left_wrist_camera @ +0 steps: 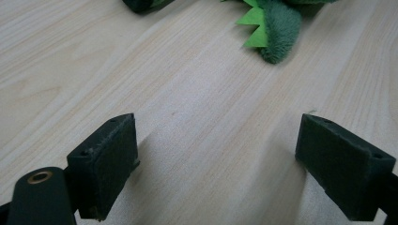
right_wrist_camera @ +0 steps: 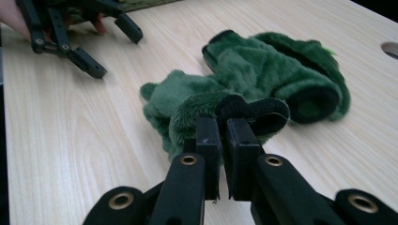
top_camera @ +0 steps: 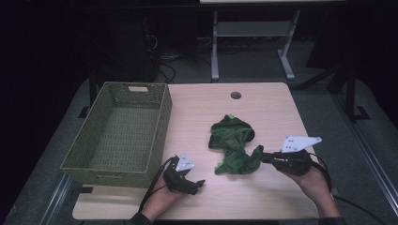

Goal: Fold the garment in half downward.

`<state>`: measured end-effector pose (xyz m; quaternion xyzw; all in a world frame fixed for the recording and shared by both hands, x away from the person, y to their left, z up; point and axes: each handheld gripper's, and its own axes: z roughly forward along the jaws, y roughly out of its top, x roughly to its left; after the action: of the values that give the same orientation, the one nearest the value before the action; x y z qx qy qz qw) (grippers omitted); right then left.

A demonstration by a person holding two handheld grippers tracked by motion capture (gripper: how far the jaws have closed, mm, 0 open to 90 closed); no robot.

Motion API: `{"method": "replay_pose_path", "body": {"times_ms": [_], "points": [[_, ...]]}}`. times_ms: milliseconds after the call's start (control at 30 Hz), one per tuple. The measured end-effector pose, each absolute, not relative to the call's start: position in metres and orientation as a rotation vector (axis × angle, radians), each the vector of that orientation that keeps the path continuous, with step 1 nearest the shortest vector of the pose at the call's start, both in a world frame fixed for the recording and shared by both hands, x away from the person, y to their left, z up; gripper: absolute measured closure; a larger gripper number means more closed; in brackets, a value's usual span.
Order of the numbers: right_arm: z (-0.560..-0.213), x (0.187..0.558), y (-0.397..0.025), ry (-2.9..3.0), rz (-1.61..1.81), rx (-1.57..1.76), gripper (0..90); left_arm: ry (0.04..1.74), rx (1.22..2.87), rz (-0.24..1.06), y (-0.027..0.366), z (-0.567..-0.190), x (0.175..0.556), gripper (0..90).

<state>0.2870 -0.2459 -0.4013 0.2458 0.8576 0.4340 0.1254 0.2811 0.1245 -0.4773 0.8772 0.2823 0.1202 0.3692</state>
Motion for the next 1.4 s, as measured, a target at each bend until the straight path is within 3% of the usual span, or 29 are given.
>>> {"method": "replay_pose_path", "body": {"times_ms": [500,767,1033,1400], "points": [[-0.409,0.313,-0.187,2.659,1.254,0.597,83.8,0.721,2.253,0.312,0.125,-0.477,0.281,12.5],[-0.408,0.318,-0.175,2.654,1.283,0.587,76.3,0.721,2.253,0.312,0.125,-0.477,0.281,12.5],[-0.412,0.332,-0.171,2.647,1.279,0.663,87.7,0.721,2.253,0.312,0.125,-0.477,0.281,12.5],[-0.445,0.348,-0.156,2.754,1.216,0.74,89.7,0.722,2.254,0.308,0.125,-0.477,0.281,12.5]]}}
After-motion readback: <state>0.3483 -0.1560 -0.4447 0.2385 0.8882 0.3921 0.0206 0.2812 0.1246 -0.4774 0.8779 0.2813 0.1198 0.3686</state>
